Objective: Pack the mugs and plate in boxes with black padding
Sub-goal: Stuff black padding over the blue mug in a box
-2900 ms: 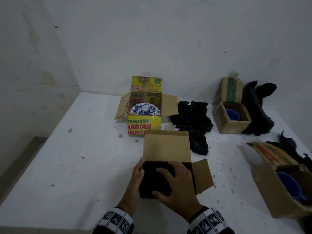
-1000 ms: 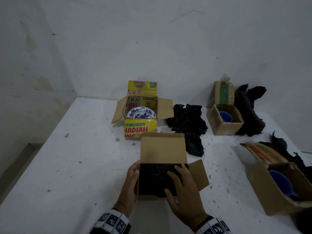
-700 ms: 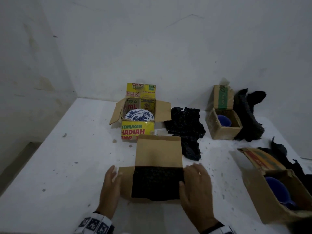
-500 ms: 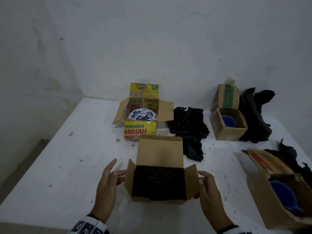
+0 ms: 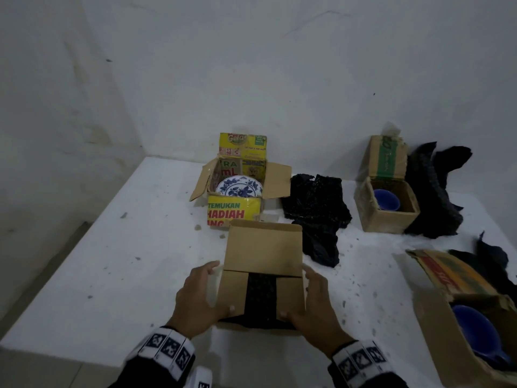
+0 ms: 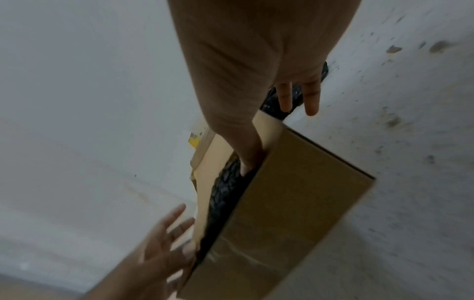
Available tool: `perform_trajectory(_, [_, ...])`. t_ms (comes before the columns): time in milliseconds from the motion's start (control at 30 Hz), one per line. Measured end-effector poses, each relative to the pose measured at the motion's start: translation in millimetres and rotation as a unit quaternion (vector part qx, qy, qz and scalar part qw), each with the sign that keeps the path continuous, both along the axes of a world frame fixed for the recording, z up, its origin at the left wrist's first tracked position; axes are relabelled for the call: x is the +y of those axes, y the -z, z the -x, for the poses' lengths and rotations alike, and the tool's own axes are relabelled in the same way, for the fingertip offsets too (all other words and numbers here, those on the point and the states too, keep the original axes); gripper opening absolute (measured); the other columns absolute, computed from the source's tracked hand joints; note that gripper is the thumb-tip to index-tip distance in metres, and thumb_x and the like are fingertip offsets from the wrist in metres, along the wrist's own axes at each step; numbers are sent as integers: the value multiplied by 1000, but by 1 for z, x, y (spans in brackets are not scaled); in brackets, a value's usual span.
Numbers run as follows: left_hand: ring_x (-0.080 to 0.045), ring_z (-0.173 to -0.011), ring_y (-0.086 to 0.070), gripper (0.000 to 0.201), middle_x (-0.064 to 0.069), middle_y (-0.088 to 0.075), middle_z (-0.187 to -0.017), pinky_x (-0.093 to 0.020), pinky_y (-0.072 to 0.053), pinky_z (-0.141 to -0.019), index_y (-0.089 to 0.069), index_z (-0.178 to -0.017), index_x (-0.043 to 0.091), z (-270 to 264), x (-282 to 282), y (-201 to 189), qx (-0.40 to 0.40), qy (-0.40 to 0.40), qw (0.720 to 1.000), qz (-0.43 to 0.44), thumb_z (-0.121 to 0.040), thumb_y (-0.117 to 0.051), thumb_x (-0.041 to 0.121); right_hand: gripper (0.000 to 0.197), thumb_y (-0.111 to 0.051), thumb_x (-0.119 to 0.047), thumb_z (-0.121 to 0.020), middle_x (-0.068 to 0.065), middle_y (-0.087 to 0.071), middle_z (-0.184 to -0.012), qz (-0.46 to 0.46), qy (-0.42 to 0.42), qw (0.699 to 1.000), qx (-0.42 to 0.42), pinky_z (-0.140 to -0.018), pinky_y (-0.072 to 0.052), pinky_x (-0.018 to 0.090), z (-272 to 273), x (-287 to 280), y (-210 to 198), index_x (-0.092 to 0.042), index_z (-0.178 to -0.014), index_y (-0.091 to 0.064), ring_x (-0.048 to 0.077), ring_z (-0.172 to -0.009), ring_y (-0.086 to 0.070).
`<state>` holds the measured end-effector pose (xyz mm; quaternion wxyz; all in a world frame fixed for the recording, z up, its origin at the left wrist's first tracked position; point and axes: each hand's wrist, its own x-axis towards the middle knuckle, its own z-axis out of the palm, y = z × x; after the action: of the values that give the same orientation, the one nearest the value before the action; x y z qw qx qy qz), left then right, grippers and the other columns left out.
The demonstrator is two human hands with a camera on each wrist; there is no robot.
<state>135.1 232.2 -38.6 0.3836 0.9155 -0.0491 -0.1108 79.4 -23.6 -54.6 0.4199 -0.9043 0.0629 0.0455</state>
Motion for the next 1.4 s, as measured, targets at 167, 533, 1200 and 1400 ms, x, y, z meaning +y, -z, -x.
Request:
perform_trajectory(167, [-15, -135, -32, 122, 18, -29, -146, -43, -36, -107, -9, -145, 39, -11, 1, 0, 115, 32, 993, 27, -48, -83, 54, 132, -82, -13, -67, -10, -16, -144, -119, -54, 990, 57, -105, -36, 29, -18, -6, -11, -35, -132, 30, 9, -132, -24])
perform_trajectory(533, [-17, -121, -48, 68, 11, -41, -136, -32, -43, -101, -26, -125, 53, 5, 8, -1, 111, 86, 989, 50, -79, -68, 25, 59, -46, -54, -76, -17, -21, -147, 66, -128, 983, -115, -115, -28, 35, 11, -12, 8, -43, -132, -30, 9, -137, -26])
perform_trajectory(1200, [-7, -144, 0, 130, 10, -11, -156, -39, -4, -118, -11, -145, 21, -1, -22, 2, -49, 168, 962, -208, -43, -51, 91, 106, -22, -90, -71, 28, -61, -116, 337, -136, 931, 30, -100, -17, 64, -8, 27, -9, 4, -96, -65, 47, -119, -50])
perform_trajectory(1400, [-19, -133, -41, 109, 3, -46, -139, -56, -25, -107, -28, -141, 24, -13, -26, -6, -115, 287, 914, -263, -58, -19, 93, 88, -25, -84, -77, 27, -59, -121, 337, -196, 921, 22, -102, -16, 67, -8, 28, -7, -14, -115, -62, 51, -119, -48])
